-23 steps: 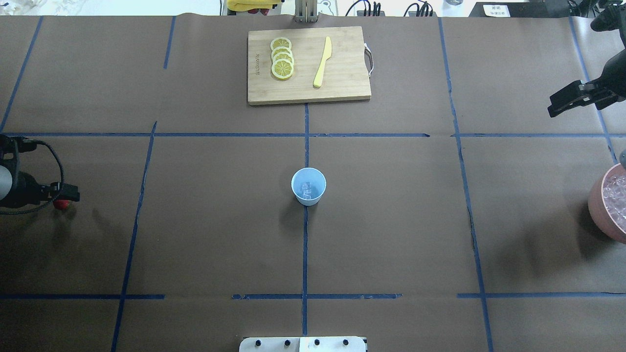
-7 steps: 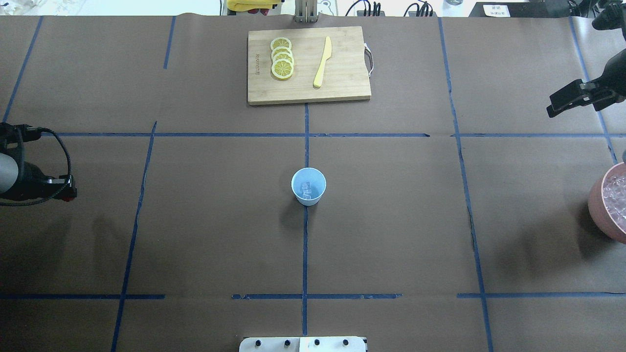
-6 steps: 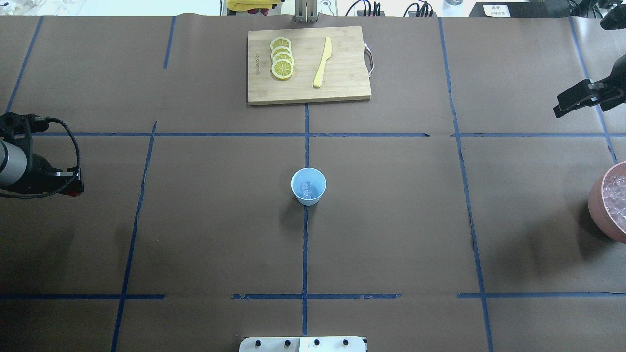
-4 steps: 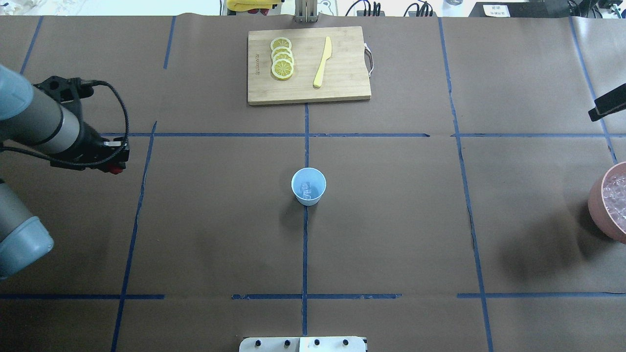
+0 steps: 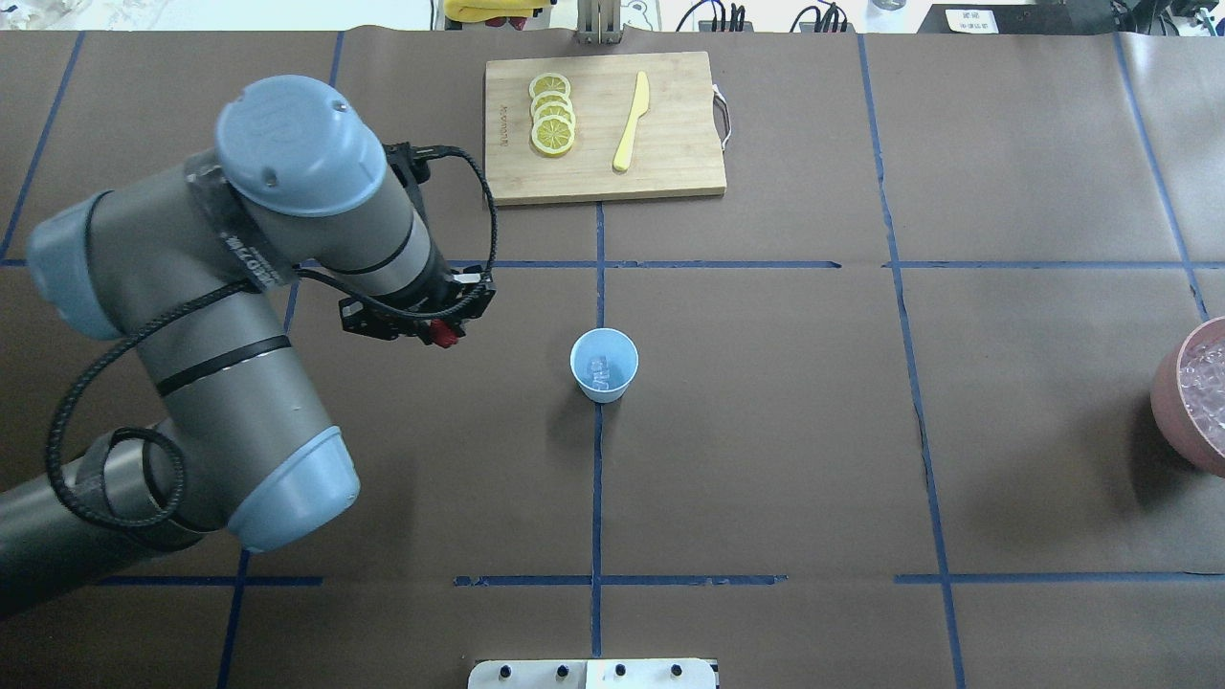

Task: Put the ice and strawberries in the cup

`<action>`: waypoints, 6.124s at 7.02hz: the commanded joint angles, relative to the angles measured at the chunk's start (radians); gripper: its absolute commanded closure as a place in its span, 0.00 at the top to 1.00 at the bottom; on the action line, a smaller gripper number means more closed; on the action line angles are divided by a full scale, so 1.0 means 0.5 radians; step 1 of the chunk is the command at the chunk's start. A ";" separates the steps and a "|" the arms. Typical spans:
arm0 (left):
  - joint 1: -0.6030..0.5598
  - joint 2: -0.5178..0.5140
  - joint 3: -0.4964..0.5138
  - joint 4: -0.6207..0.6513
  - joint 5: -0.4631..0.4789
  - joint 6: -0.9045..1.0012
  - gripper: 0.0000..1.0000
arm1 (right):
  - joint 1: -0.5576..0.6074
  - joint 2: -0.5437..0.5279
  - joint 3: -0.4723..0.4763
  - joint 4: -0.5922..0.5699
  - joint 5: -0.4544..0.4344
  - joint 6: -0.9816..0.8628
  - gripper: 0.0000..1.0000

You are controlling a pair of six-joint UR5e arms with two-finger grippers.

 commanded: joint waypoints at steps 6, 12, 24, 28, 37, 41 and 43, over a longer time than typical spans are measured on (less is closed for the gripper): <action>0.201 -0.458 0.671 -0.346 0.142 -0.045 0.04 | 0.067 -0.068 -0.038 0.000 0.039 -0.086 0.99; 0.217 -0.443 0.619 -0.318 0.142 -0.036 1.00 | 0.082 -0.050 -0.038 0.000 0.036 -0.076 0.99; -1.232 0.750 0.100 0.210 -0.510 2.404 1.00 | 0.257 -0.145 -0.605 0.614 0.159 -0.095 0.99; -1.703 1.130 0.275 0.179 -0.720 3.055 1.00 | 0.254 -0.136 -0.538 0.620 0.159 -0.012 0.99; -2.026 1.426 0.536 -0.360 -0.773 3.128 1.00 | 0.254 -0.139 -0.523 0.623 0.156 -0.009 0.99; -2.023 1.450 0.545 -0.370 -0.775 3.121 1.00 | 0.254 -0.139 -0.526 0.623 0.153 -0.012 0.99; -2.023 1.450 0.551 -0.373 -0.775 3.121 1.00 | 0.254 -0.139 -0.526 0.623 0.156 -0.009 0.99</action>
